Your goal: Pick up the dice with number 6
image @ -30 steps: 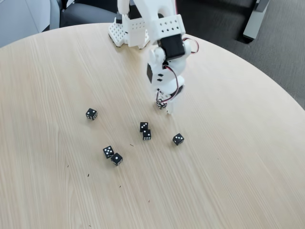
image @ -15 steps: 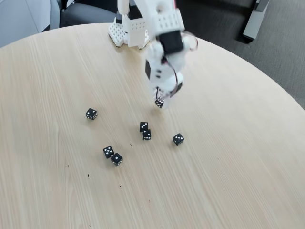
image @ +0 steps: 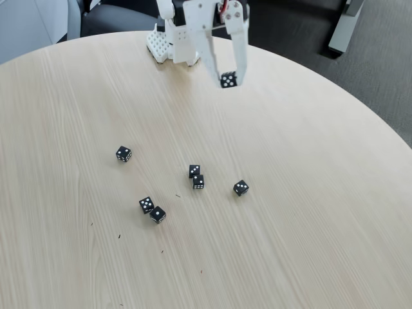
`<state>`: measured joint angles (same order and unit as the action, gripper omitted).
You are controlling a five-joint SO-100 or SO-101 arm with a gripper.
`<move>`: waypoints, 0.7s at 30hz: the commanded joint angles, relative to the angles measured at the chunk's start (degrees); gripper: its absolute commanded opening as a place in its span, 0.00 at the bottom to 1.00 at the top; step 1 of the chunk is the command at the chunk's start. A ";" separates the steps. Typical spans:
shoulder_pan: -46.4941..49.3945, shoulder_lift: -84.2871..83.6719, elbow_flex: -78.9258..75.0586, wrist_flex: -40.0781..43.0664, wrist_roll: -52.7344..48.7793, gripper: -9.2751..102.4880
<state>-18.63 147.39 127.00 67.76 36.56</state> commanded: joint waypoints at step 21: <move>2.99 17.14 38.58 -16.17 -27.25 0.08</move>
<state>-17.49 163.92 164.71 55.02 12.22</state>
